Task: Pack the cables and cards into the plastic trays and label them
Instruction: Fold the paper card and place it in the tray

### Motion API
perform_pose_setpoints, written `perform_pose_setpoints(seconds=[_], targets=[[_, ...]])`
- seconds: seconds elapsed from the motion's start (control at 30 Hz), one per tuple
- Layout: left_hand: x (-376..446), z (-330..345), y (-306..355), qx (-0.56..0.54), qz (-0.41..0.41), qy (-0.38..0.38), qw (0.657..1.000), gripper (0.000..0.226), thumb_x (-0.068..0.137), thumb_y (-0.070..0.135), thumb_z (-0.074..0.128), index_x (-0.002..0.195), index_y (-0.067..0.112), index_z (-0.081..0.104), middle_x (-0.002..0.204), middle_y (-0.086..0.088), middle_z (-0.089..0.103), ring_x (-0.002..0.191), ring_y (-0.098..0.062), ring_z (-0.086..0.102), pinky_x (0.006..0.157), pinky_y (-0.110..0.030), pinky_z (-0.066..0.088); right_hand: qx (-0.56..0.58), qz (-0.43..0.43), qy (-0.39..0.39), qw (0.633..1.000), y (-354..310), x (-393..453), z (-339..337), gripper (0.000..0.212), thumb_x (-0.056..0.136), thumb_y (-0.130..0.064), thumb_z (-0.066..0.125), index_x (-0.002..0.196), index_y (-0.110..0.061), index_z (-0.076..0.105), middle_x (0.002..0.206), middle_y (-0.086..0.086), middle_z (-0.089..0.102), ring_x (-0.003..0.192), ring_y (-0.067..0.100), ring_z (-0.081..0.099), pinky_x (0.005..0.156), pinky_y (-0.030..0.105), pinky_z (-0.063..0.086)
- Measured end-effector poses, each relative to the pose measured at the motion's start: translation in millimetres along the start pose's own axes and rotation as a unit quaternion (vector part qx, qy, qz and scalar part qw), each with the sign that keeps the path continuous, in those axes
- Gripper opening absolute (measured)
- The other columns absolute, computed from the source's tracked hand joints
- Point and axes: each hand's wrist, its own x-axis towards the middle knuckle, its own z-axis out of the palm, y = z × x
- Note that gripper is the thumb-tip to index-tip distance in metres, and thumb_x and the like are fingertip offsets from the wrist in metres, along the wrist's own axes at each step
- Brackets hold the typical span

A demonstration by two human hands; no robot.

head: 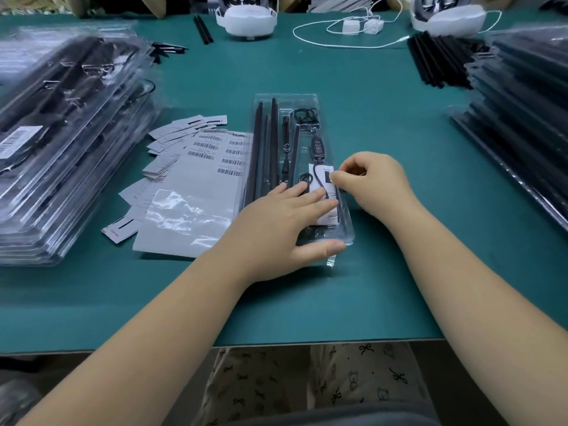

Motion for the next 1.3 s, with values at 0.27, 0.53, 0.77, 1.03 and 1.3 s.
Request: perform_pose_setpoints(seconds=[0.27,0.53,0.77,1.03,1.3], targets=[[3.7,-1.6,-3.6,-0.032,-0.014,-0.001,0.999,0.086,0.069,0.071,0.058,0.143,0.034,0.034,0.148,0.006,0.041,0.142,-0.008,0.021,0.111,-0.017,0.007,-0.017,0.001,-0.035,0.999,-2.1,-4.0,2.1,0.03,0.089,-0.032,0.057,0.116,-0.024,0.048,0.074,-0.011,0.058,0.072,0.003,0.051,0.061,0.024,0.038],[2.8,3.2,0.8,0.084,0.1,0.193,0.972,0.033,0.07,0.033,0.079,0.09,0.009,0.07,0.092,-0.002,0.072,0.086,-0.025,0.067,0.063,-0.035,0.054,0.028,0.036,-0.035,0.998,-0.6,-1.2,0.4,0.037,0.091,-0.017,0.048,0.128,-0.023,0.044,0.065,-0.007,0.054,0.057,0.007,0.048,0.05,0.021,0.037],[5.5,9.9,9.6,0.162,0.12,0.277,0.939,0.006,0.07,0.007,0.061,0.065,0.01,0.063,0.067,-0.004,0.064,0.06,-0.025,0.061,0.05,-0.037,0.045,0.018,0.042,-0.04,0.998,-1.3,2.1,-0.2,0.044,0.092,-0.013,0.039,0.135,-0.017,0.041,0.068,-0.009,0.042,0.054,0.006,0.042,0.046,0.018,0.03],[4.0,12.6,10.1,0.15,0.153,0.348,0.913,0.006,0.074,0.002,0.074,0.071,0.007,0.072,0.082,-0.003,0.073,0.072,-0.022,0.07,0.059,-0.031,0.055,0.056,0.055,-0.031,0.996,-1.2,1.7,-7.3,0.044,0.092,-0.016,0.038,0.136,-0.018,0.041,0.069,-0.008,0.043,0.054,0.009,0.042,0.05,0.026,0.03],[3.0,6.0,12.7,0.127,0.144,0.39,0.901,0.007,0.079,0.001,0.072,0.073,0.005,0.072,0.082,-0.004,0.073,0.076,-0.023,0.071,0.065,-0.031,0.056,0.147,0.042,-0.001,0.988,-4.4,-3.4,-9.2,0.031,0.09,-0.016,0.04,0.12,-0.023,0.044,0.066,-0.005,0.045,0.054,0.01,0.04,0.046,0.017,0.035]])
